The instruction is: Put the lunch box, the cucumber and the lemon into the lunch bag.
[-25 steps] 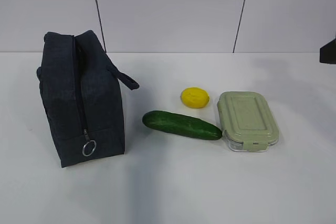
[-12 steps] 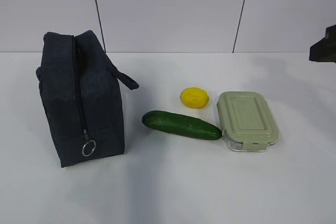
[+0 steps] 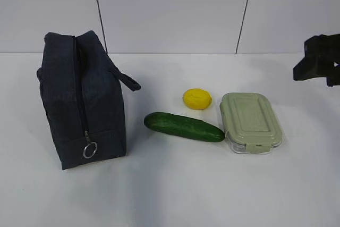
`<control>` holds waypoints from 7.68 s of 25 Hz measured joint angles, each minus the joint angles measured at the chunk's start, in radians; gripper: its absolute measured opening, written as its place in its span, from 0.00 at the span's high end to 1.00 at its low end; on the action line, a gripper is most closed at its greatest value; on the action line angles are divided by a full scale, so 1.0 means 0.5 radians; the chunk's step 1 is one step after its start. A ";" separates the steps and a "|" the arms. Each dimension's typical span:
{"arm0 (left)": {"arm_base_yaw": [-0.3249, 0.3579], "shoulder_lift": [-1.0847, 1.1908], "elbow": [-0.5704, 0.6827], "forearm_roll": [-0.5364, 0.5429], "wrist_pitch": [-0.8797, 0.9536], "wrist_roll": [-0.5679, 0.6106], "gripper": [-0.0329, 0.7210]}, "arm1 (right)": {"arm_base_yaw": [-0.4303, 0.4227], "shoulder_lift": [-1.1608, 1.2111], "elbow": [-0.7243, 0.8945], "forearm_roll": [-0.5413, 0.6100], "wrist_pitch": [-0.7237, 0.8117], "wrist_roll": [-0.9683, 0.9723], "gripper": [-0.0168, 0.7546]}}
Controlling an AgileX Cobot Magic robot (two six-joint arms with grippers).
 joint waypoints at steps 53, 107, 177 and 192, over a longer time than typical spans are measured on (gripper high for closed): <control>0.000 0.000 0.000 0.000 0.000 0.000 0.64 | -0.606 1.019 -0.697 1.064 0.797 -1.360 0.32; 0.000 0.000 0.000 0.000 0.000 0.000 0.64 | -0.737 1.677 -0.697 1.604 0.799 -1.952 0.26; 0.000 0.000 0.000 0.000 0.000 0.000 0.64 | -0.731 1.459 -0.715 1.884 0.864 -1.880 0.44; 0.000 0.000 0.000 -0.007 0.000 0.000 0.64 | -0.725 1.073 -0.708 1.841 0.919 -1.514 0.44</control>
